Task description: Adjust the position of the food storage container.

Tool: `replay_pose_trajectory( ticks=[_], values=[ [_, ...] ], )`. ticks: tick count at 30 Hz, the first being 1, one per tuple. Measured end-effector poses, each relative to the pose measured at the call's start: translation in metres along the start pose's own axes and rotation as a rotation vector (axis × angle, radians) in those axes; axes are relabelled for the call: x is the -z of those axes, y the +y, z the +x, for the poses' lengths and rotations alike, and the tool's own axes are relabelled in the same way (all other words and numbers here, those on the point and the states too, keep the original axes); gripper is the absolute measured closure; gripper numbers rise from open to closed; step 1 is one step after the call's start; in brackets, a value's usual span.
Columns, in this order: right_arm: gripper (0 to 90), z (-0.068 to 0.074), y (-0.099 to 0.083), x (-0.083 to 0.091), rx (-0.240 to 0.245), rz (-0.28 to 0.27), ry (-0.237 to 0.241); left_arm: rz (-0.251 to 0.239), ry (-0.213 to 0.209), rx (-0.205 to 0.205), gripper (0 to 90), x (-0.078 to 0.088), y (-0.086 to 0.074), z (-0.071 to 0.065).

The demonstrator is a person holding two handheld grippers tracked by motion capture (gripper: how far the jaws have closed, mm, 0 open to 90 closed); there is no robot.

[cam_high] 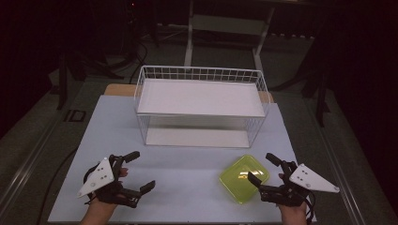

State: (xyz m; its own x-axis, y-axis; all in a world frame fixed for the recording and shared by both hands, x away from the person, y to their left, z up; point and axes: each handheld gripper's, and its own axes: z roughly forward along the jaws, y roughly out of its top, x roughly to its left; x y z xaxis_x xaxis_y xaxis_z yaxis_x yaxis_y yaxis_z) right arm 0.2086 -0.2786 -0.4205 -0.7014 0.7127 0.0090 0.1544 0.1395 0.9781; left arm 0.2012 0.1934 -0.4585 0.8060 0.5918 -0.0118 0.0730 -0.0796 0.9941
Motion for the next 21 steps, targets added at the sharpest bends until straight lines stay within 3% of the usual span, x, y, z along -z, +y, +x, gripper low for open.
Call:
replay_pose_trajectory(
  ticks=[2,4,5,6,16,17,21],
  values=[
    [12.5,0.001,0.001,0.000,-0.018,-0.003,0.013,0.005,-0.006,0.000,1.6,-0.001,-0.001,0.001],
    [12.6,0.004,0.004,-0.005,-0.005,0.036,-0.042,0.012,-0.006,-0.007,1.6,-0.002,-0.002,0.000],
    [12.6,0.004,0.004,-0.005,-0.005,0.036,-0.042,0.014,-0.009,-0.008,1.6,-0.002,-0.002,0.000],
    [12.8,0.004,0.005,-0.006,0.000,0.043,0.002,0.021,-0.008,-0.016,1.6,-0.002,-0.002,0.000],
    [15.3,0.007,-0.002,-0.006,-0.010,0.112,0.059,0.028,-0.020,-0.029,1.6,-0.005,-0.005,-0.002],
    [23.3,0.005,-0.006,-0.004,-0.019,0.133,0.074,0.028,-0.024,-0.029,1.6,-0.006,-0.005,-0.002],
    [26.4,0.001,-0.014,-0.003,-0.021,0.171,0.082,0.040,-0.030,-0.022,1.6,-0.008,-0.007,-0.002]
  ],
)
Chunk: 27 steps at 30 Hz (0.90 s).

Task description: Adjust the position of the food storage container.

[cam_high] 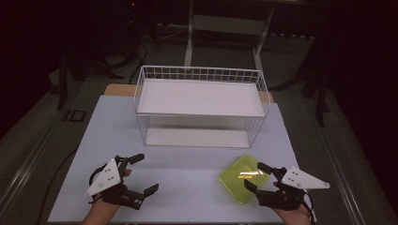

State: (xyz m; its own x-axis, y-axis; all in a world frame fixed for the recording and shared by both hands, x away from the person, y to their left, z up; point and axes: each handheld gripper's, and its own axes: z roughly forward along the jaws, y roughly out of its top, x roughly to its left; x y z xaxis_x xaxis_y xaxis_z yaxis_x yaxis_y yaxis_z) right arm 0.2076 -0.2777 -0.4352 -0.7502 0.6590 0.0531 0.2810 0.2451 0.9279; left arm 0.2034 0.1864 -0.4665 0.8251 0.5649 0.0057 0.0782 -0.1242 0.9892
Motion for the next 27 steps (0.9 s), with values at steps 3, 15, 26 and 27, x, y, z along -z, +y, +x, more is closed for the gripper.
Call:
replay_pose_trajectory(
  ticks=[3,15,26,27],
  values=[
    [29.8,-0.003,-0.006,0.000,0.000,0.030,0.005,0.001,-0.001,-0.001,1.6,-0.001,0.000,0.000],
    [64.9,-0.008,-0.036,0.005,0.013,0.186,0.017,0.007,-0.012,-0.007,1.5,-0.003,-0.001,-0.003],
    [90.0,-0.008,-0.054,-0.007,0.119,0.311,0.138,0.015,-0.020,-0.011,1.6,-0.004,-0.002,-0.003],
    [90.0,-0.008,-0.055,-0.008,0.123,0.322,0.143,0.013,-0.022,-0.012,1.6,-0.004,-0.002,-0.003]
  ],
)
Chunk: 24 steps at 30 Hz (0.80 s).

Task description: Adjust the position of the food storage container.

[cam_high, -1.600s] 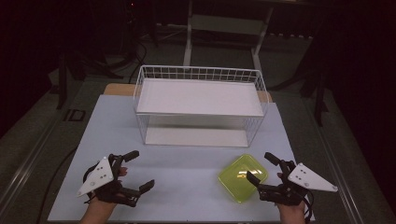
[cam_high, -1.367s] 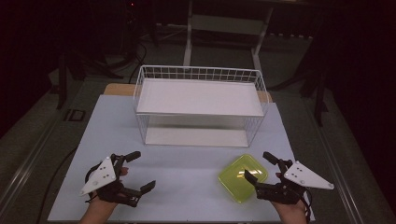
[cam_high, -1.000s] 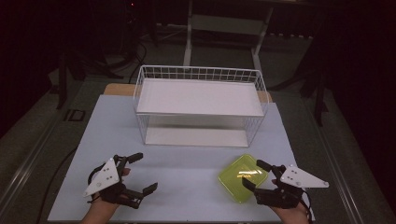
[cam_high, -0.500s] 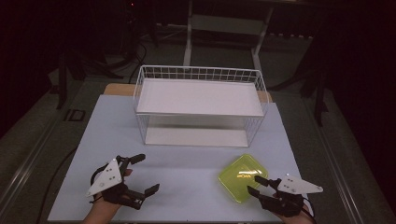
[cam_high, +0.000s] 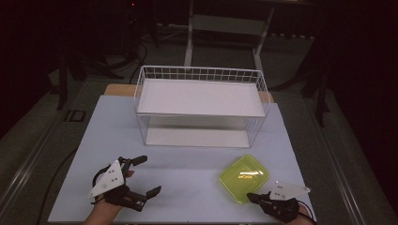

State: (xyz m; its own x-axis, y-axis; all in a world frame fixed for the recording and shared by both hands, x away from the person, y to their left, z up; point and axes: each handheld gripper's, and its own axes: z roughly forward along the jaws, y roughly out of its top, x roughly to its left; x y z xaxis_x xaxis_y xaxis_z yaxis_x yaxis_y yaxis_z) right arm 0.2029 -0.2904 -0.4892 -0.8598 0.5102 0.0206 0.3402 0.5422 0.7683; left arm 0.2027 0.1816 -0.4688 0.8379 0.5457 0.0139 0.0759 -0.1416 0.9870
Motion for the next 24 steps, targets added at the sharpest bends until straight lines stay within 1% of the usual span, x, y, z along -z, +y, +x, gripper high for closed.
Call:
replay_pose_trajectory(
  ticks=[2,3,4,7,10,14,17,21,24],
  values=[
    [90.0,0.000,0.000,-0.001,0.003,0.005,0.000,-0.001,-0.001,-0.002,1.6,0.001,0.000,0.000],
    [90.0,-0.001,0.000,-0.003,-0.003,0.014,0.007,-0.003,-0.002,-0.001,1.6,0.001,0.000,0.000],
    [90.0,-0.002,0.001,-0.006,-0.009,0.010,0.015,-0.006,-0.003,0.002,1.6,0.001,0.001,0.000],
    [90.0,-0.002,0.002,-0.009,-0.002,0.013,0.014,-0.006,-0.003,0.002,1.6,0.001,0.000,0.000],
    [90.0,-0.005,0.006,-0.014,-0.007,0.008,0.025,-0.005,-0.006,0.001,1.6,0.001,0.000,0.000],
    [90.0,-0.006,0.013,-0.024,0.014,0.016,0.020,-0.001,-0.009,0.001,1.6,0.000,0.000,-0.001],
    [90.0,-0.007,0.015,-0.027,0.018,0.020,0.023,-0.002,-0.012,0.002,1.6,0.000,0.000,-0.001],
    [90.0,-0.013,0.020,-0.032,-0.002,0.018,0.009,-0.002,-0.015,0.004,1.6,0.000,-0.001,-0.001],
    [90.0,-0.017,0.022,-0.033,-0.011,0.012,0.008,-0.002,-0.018,0.010,1.6,-0.001,-0.001,-0.001]
  ],
)
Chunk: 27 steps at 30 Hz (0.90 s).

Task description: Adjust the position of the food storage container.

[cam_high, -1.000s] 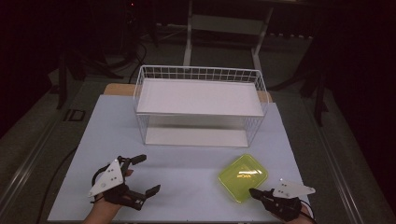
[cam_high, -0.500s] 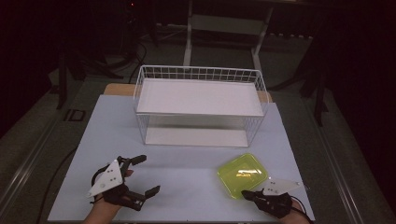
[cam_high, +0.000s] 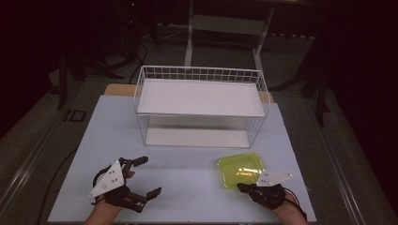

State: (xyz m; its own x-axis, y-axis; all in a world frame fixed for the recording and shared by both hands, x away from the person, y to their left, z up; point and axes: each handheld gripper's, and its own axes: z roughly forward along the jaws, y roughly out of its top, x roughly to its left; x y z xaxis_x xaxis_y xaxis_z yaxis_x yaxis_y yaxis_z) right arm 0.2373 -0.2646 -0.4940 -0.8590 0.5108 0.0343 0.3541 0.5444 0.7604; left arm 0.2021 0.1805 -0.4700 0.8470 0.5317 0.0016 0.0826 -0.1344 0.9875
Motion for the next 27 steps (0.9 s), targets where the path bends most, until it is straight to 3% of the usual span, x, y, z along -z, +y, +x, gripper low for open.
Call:
replay_pose_trajectory(
  ticks=[7,12,16,20,25,27],
  values=[
    [90.0,-0.007,0.007,-0.009,-0.003,0.001,-0.022,0.006,-0.006,-0.007,1.6,-0.002,-0.001,-0.001],
    [90.0,-0.009,0.008,-0.002,0.004,-0.019,-0.039,0.011,-0.006,-0.007,1.6,-0.002,-0.002,-0.001],
    [90.0,-0.035,0.000,0.023,-0.045,-0.061,-0.124,0.011,-0.006,-0.010,1.6,-0.002,-0.003,-0.001],
    [90.0,-0.057,-0.011,0.039,-0.064,-0.038,-0.215,0.008,-0.005,-0.004,1.6,-0.002,-0.003,-0.001],
    [90.0,-0.075,-0.021,0.042,-0.060,-0.002,-0.286,0.010,-0.007,-0.003,1.6,-0.004,-0.003,-0.001],
    [90.0,-0.080,-0.024,0.039,-0.075,0.007,-0.291,0.009,-0.008,-0.002,1.7,-0.004,-0.004,-0.001]
  ],
)
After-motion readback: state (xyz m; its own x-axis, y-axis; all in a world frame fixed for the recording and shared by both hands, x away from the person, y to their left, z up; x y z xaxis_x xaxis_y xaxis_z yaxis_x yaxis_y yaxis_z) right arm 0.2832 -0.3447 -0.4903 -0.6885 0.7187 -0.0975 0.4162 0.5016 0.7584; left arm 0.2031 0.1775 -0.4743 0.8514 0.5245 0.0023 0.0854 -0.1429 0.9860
